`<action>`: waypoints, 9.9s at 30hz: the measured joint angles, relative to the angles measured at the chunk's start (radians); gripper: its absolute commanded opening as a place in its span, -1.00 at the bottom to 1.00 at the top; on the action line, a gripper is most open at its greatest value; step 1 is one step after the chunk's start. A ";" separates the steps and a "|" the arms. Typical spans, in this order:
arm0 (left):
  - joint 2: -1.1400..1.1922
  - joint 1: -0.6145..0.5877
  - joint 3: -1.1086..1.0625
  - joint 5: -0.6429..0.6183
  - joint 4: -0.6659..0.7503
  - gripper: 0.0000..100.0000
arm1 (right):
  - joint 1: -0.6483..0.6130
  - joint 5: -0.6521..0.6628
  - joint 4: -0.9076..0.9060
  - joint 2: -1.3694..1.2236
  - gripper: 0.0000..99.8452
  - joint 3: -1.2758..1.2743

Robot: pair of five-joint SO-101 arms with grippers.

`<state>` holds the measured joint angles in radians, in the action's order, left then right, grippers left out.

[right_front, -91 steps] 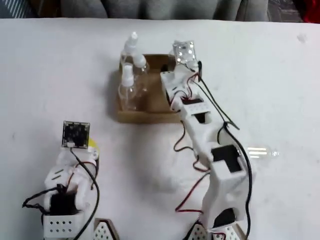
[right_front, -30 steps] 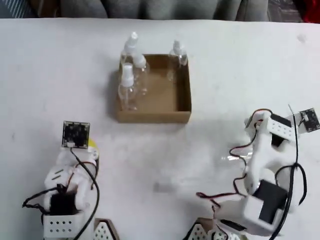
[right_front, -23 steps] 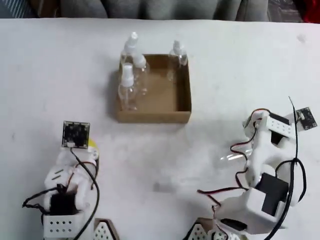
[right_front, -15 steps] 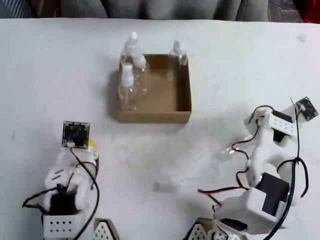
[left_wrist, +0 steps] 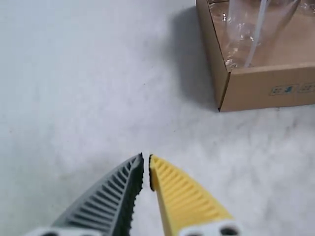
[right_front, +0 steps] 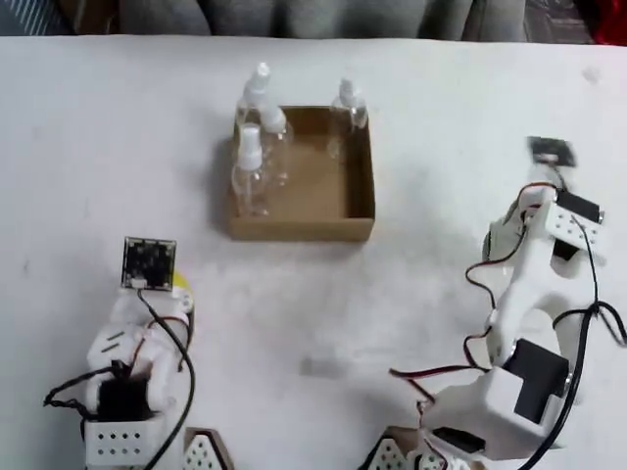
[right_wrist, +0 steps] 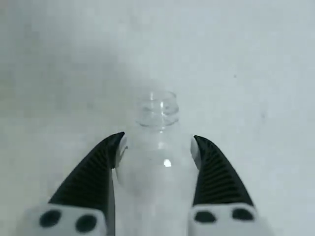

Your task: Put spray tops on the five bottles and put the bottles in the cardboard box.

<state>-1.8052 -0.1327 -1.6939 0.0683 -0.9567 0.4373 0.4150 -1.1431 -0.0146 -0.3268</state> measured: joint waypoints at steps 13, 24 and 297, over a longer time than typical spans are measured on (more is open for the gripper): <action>0.000 0.000 0.000 0.000 0.000 -0.96 | 0.003 0.534 -0.029 -0.005 -0.36 -0.054; 0.000 0.000 0.000 0.000 0.000 -0.96 | 0.003 0.609 0.023 0.006 -0.36 -0.103; 1.947 0.884 1.114 -0.795 0.615 -0.43 | 0.233 0.620 -0.117 -0.193 -0.97 0.196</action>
<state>0.1419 0.7511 -0.5800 -0.7265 -0.3414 0.6705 1.0349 -1.2597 -0.2079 -0.1304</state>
